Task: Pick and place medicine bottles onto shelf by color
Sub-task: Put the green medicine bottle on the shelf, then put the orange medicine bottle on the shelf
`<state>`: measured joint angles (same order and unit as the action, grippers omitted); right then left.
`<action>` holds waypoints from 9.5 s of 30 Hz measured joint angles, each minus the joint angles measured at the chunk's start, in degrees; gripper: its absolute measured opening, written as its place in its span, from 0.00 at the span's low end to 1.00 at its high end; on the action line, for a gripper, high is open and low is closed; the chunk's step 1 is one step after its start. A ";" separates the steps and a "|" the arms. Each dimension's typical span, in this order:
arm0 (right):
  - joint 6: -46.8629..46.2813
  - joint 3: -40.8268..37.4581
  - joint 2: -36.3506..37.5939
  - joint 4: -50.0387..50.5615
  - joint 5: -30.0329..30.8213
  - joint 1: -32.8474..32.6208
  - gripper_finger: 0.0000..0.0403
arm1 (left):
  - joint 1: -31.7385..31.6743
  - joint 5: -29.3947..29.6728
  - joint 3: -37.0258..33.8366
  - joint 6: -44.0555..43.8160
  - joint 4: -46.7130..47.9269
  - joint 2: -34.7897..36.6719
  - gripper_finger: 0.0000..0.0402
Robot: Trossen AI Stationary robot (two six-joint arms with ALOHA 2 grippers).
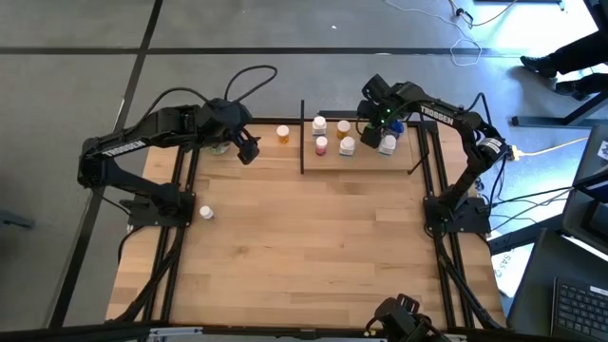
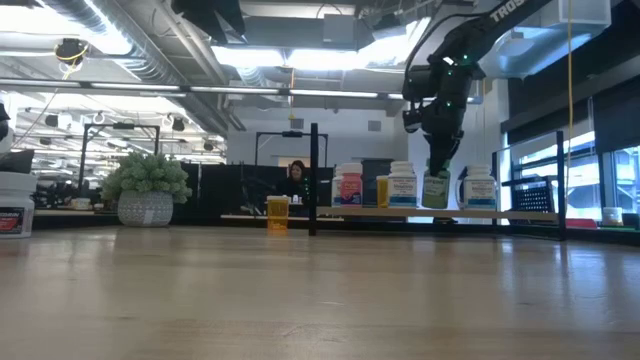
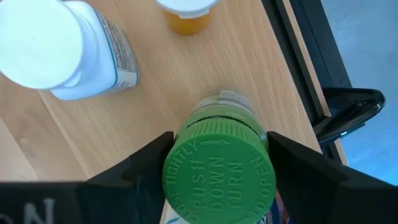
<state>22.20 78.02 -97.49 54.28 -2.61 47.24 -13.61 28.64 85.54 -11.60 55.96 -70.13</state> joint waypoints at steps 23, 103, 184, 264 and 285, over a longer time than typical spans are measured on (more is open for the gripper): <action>0.42 0.08 0.00 -0.51 0.17 0.00 0.67 | 0.00 0.00 0.00 0.13 0.04 0.00 0.86; 0.80 22.82 9.51 8.50 -24.48 -18.62 0.67 | -15.27 -23.20 -0.04 -8.97 -3.60 -6.04 0.86; 0.37 22.77 9.44 4.59 -24.39 -18.53 0.67 | -29.49 -33.65 0.00 41.66 -23.12 -44.06 0.86; 0.37 22.77 9.44 5.61 -24.40 -18.56 0.67 | -22.92 -29.16 -0.02 26.11 -4.30 -32.18 0.52; 0.60 22.77 10.08 12.49 -22.47 -17.59 0.67 | -10.94 -26.02 0.88 13.22 0.58 -18.60 0.52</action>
<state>22.80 100.79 -87.42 66.77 -25.08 29.65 -24.55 2.62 86.42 1.63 56.55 -88.72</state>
